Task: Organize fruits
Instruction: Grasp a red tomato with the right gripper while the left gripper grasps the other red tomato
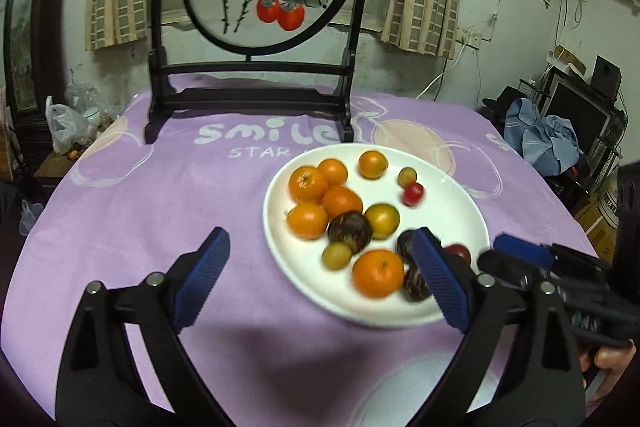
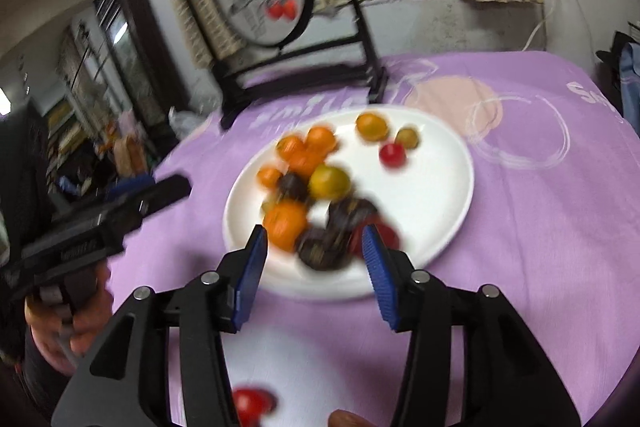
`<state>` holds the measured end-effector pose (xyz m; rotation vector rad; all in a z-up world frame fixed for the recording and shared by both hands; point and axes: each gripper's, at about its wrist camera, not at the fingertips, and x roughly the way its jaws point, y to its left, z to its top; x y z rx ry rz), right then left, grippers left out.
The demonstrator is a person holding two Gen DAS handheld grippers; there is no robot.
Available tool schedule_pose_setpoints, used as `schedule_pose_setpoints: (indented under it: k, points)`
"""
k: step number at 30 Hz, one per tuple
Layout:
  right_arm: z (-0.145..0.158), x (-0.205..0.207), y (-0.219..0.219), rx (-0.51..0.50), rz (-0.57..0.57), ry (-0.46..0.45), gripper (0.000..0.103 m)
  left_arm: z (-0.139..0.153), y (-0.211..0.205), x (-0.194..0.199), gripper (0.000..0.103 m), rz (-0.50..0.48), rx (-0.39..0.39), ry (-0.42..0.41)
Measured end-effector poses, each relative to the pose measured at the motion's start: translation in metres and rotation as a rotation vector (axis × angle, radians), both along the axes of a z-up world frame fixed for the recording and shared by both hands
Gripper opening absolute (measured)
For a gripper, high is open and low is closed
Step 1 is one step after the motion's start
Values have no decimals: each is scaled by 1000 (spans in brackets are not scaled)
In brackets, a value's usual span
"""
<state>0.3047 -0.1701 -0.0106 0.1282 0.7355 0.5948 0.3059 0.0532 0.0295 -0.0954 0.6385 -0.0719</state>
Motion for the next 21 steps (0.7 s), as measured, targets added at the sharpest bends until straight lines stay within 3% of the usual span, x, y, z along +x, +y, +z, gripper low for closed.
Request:
schedule_pose_setpoints:
  k: [10,21]
  points:
    - [-43,-74,15,-131,138,115,50,-40,27,-31,99,84,-22,95]
    - [-44,-98,20,-107,225,136,50,-50,31,-35,99,100,-31,130]
